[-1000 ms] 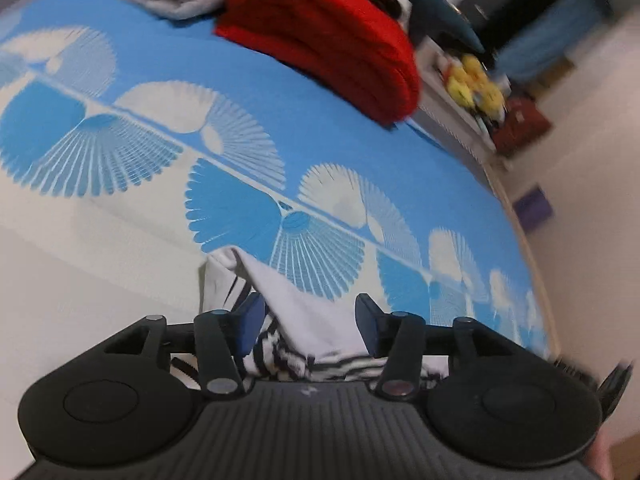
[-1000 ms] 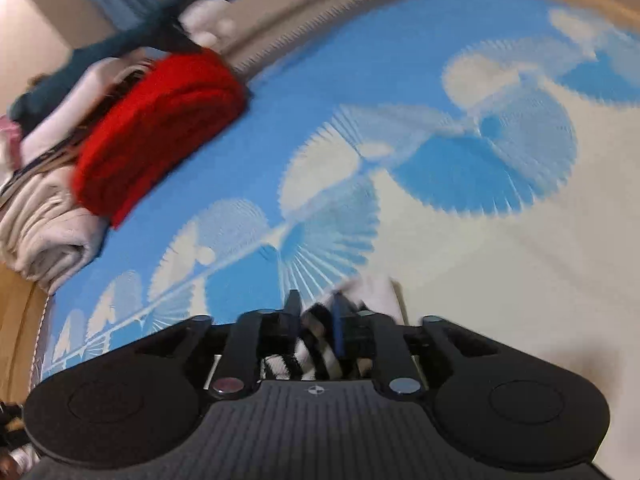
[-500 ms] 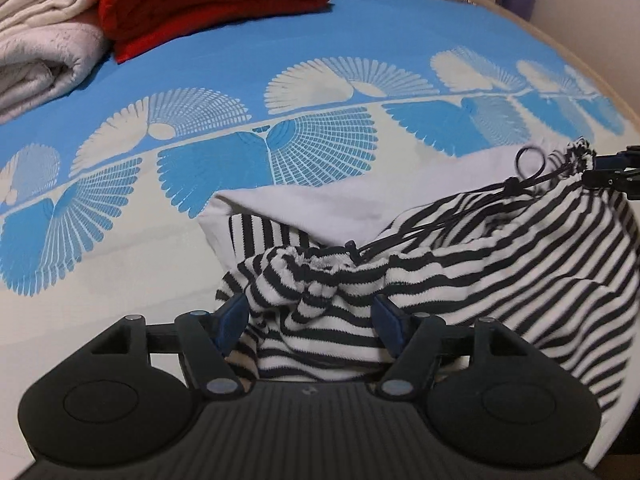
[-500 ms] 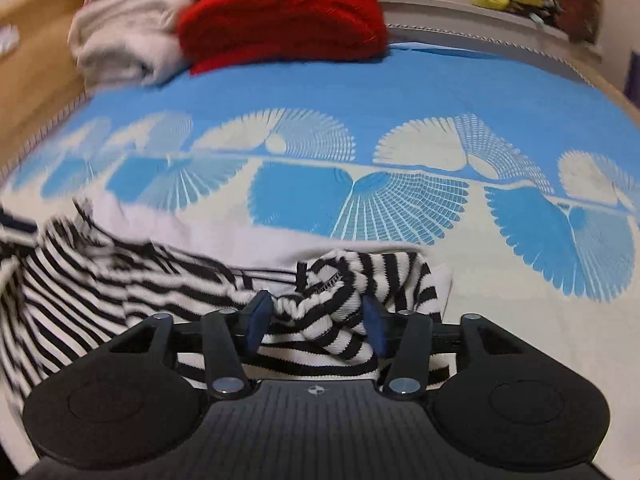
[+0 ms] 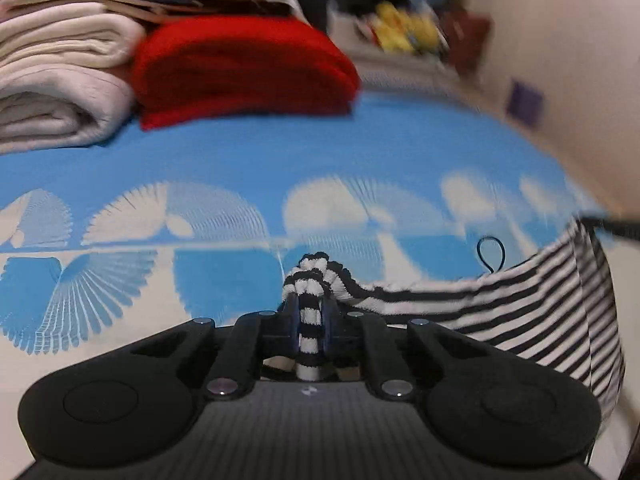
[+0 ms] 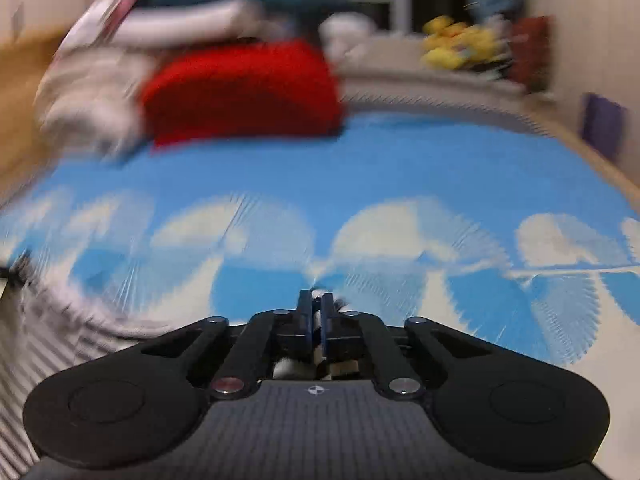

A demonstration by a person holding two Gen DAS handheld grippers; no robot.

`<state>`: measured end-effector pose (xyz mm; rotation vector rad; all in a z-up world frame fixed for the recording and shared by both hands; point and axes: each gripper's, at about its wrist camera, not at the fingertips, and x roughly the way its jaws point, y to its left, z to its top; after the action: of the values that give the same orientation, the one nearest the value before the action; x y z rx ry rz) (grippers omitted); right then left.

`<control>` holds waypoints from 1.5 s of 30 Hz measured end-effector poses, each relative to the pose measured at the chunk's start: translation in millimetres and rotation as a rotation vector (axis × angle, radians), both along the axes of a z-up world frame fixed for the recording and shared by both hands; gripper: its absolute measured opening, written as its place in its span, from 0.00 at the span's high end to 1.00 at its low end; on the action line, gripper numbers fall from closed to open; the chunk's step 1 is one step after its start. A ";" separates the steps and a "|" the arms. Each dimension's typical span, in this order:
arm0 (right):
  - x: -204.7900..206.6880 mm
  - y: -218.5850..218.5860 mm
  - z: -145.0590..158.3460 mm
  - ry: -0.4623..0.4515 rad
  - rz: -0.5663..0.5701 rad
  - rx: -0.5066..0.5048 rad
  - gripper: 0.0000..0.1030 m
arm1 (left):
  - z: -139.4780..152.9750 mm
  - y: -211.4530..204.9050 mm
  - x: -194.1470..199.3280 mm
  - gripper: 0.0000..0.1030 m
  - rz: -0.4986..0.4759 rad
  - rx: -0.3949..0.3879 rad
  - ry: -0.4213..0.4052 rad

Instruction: Fold small clothes

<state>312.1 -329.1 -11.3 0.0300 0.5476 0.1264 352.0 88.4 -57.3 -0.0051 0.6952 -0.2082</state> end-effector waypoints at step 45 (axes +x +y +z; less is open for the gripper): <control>78.8 -2.0 -92.4 0.265 -0.029 -0.126 0.96 | -77.5 24.4 85.0 0.88 0.206 0.084 0.276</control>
<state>390.9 -331.1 -103.6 -0.0692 0.8181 0.0598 437.0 112.8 -134.8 -0.0249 0.9718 0.0211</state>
